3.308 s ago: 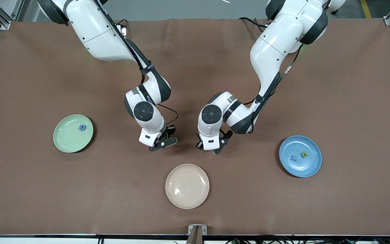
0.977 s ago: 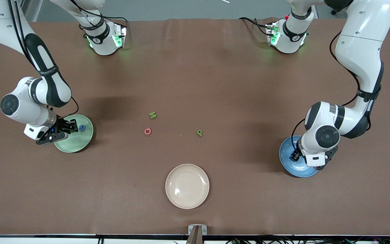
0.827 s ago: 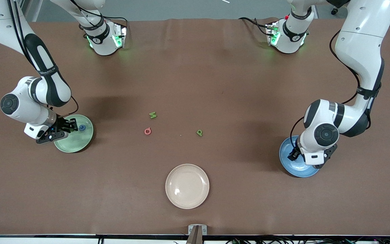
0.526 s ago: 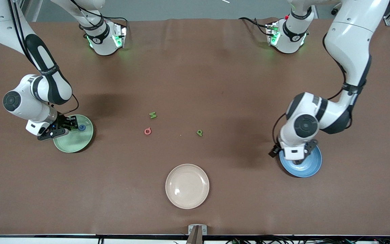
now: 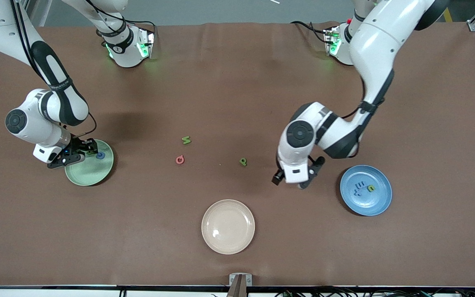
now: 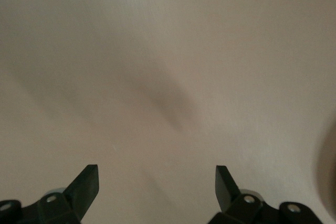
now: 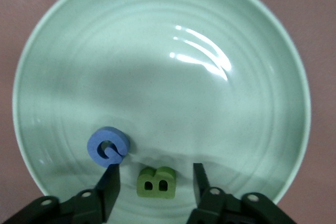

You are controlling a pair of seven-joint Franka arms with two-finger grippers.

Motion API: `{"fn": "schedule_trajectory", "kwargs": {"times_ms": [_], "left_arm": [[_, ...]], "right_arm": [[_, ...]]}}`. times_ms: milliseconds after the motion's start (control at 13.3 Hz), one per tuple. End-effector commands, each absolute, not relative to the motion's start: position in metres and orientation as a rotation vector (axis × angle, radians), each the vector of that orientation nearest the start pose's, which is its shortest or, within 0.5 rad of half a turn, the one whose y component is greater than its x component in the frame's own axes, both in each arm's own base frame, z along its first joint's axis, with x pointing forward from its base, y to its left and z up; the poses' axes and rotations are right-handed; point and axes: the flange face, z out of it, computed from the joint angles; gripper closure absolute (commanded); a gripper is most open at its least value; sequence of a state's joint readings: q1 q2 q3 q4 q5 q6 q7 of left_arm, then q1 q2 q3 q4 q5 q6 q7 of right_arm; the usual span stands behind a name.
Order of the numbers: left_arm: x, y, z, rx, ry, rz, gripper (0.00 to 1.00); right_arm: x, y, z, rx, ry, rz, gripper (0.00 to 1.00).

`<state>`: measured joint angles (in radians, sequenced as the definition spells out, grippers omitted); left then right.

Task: Sort upper and lower case letters into plates
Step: 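Grasp the green d with the left gripper while the right gripper grasps the Q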

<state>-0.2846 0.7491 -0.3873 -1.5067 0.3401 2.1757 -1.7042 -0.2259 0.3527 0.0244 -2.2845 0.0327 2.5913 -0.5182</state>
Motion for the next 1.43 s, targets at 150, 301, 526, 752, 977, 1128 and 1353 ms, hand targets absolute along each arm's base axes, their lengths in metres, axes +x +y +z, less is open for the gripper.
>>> {"fn": "schedule_trajectory", "kwargs": {"times_ms": [150, 301, 526, 752, 977, 1128, 1353], "left_arm": [[0.579, -0.473, 0.226, -2.823, -1.439, -0.010, 0.17], [0.562, -0.496, 0.216, -2.830, -1.399, -0.028, 0.22], [0.551, -0.506, 0.212, -2.821, -1.405, -0.006, 0.31], [0.548, -0.505, 0.205, -2.808, -1.408, 0.018, 0.36], [0.547, -0.505, 0.204, -2.803, -1.421, 0.047, 0.38], [0.543, -0.508, 0.197, -2.801, -1.414, 0.055, 0.38], [0.541, -0.507, 0.185, -2.791, -1.409, 0.066, 0.38]], "right_arm": [[0.528, -0.037, 0.267, -3.088, -0.414, 0.017, 0.00], [0.539, 0.018, 0.283, -3.088, -0.282, 0.191, 0.01], [0.546, 0.102, 0.300, -3.110, -0.119, 0.155, 0.01], [0.553, 0.168, 0.288, -3.120, 0.099, 0.156, 0.01], [0.566, 0.222, 0.258, -3.082, 0.276, 0.181, 0.01], [0.566, 0.245, 0.241, -3.070, 0.322, 0.160, 0.01], [0.561, 0.268, 0.212, -3.064, 0.329, 0.126, 0.01]]}}
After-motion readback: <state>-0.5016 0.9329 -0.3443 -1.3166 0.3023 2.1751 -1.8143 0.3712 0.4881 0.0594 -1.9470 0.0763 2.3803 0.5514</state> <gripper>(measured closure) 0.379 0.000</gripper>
